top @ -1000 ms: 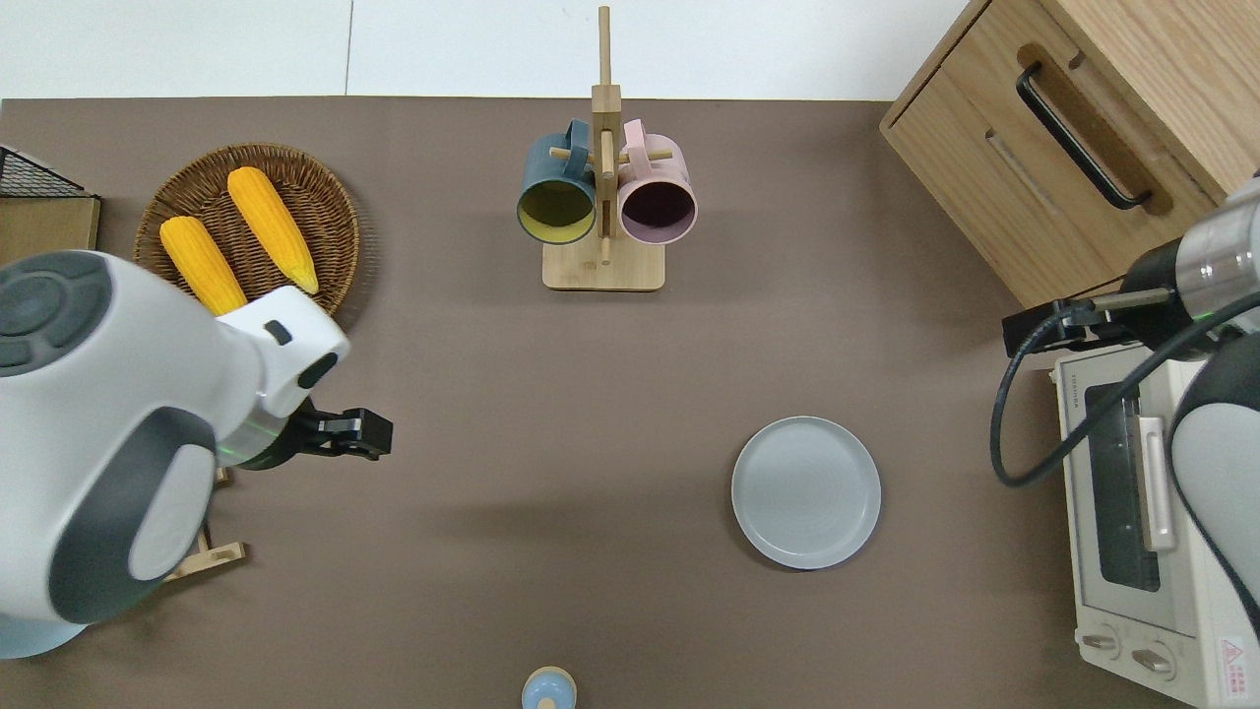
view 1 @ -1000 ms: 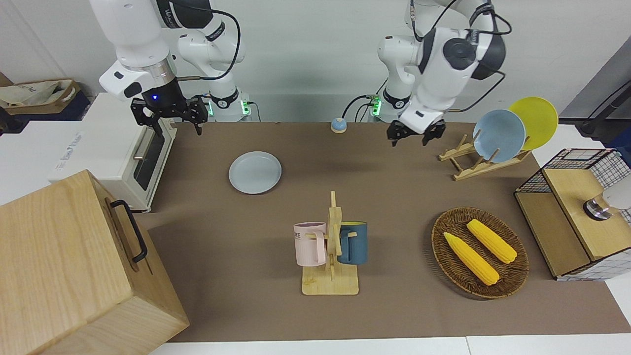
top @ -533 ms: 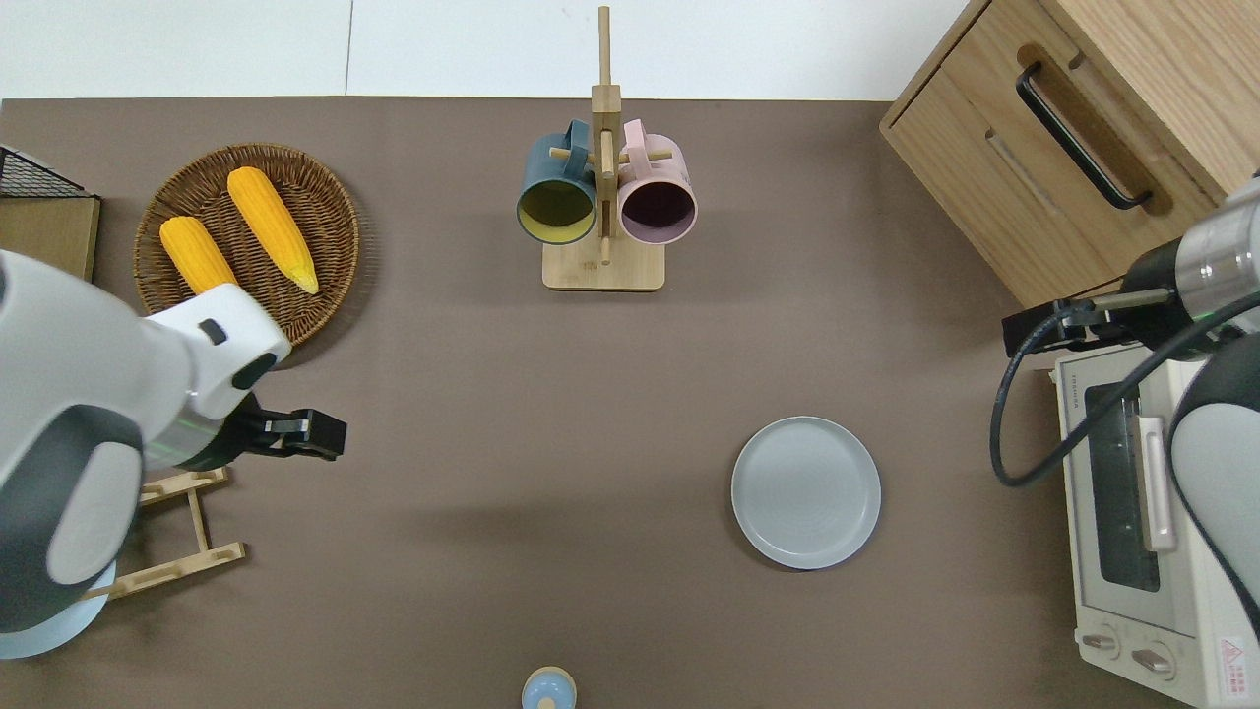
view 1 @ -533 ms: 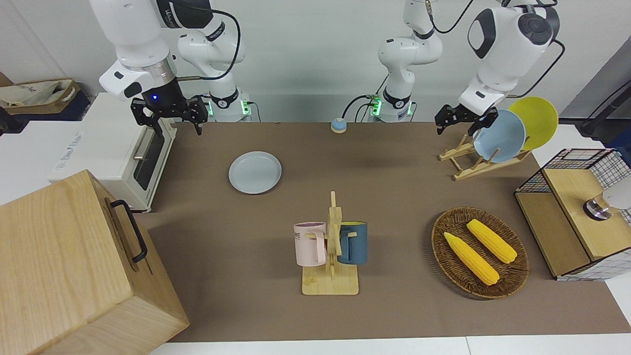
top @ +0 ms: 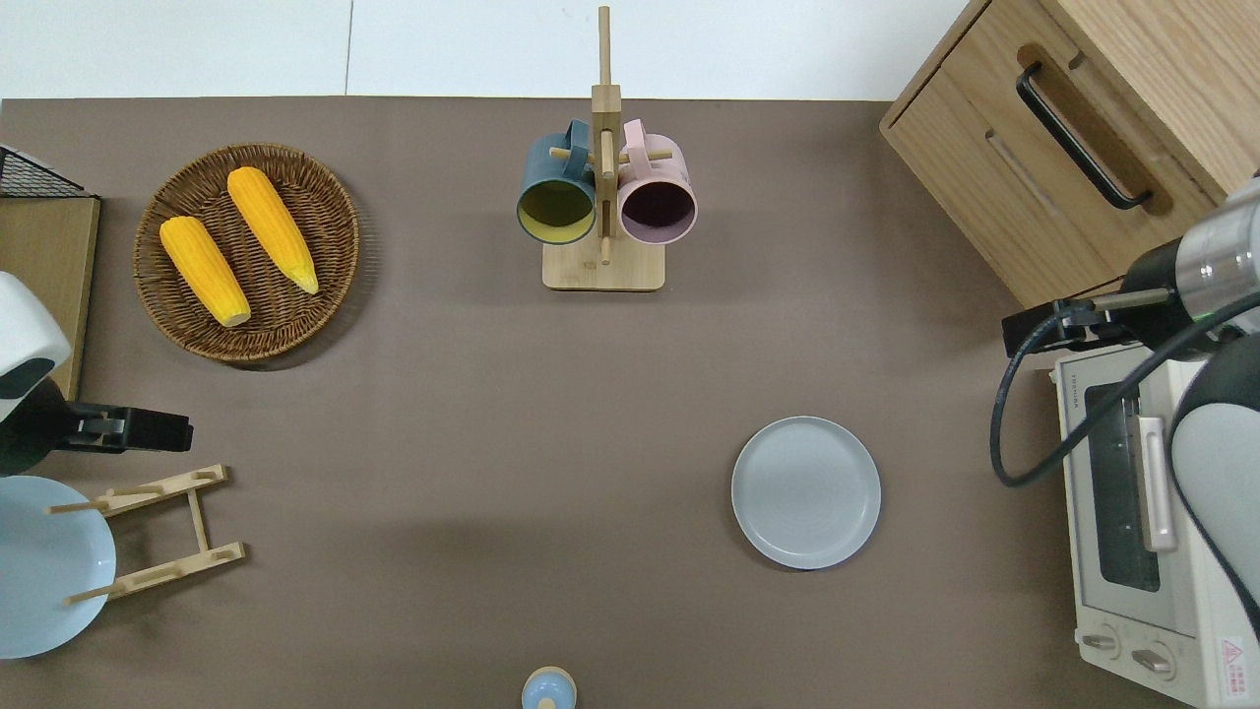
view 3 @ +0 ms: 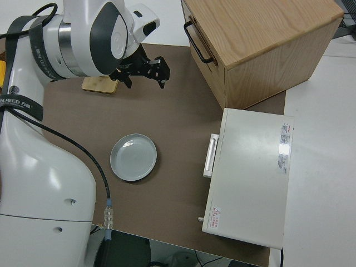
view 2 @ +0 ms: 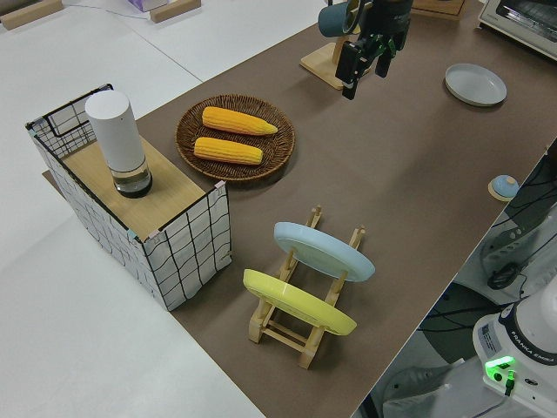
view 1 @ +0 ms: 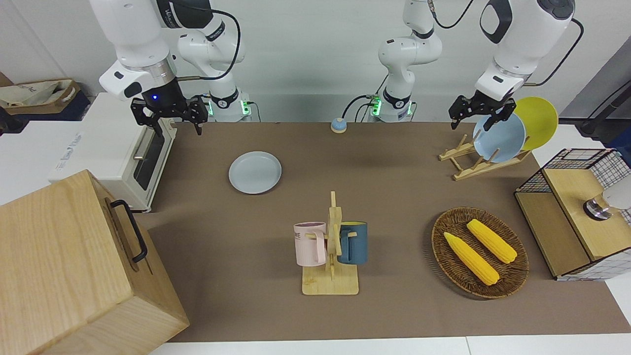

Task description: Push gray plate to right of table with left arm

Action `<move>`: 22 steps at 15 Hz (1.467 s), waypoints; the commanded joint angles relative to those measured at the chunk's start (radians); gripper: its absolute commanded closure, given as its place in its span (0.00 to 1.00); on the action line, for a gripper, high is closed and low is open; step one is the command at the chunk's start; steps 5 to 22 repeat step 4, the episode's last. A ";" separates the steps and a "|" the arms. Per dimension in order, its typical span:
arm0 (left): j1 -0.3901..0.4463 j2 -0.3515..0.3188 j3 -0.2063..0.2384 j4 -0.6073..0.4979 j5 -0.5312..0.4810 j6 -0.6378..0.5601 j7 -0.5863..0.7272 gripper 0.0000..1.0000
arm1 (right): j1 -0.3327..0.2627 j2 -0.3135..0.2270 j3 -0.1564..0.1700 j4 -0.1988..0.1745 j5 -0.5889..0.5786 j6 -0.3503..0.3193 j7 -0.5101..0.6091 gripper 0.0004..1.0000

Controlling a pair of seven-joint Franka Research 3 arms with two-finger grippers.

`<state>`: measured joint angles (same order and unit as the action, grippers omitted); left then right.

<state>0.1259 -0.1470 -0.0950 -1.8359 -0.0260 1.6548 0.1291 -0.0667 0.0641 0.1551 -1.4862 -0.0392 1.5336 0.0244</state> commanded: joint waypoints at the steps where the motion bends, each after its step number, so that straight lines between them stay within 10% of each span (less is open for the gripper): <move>1: -0.002 -0.006 -0.008 0.006 0.014 0.005 0.006 0.01 | -0.001 -0.006 0.000 0.001 0.007 -0.010 0.003 0.02; 22: 0.004 -0.006 -0.006 0.007 0.014 0.003 0.004 0.01 | -0.001 -0.006 0.000 0.001 0.007 -0.010 0.003 0.02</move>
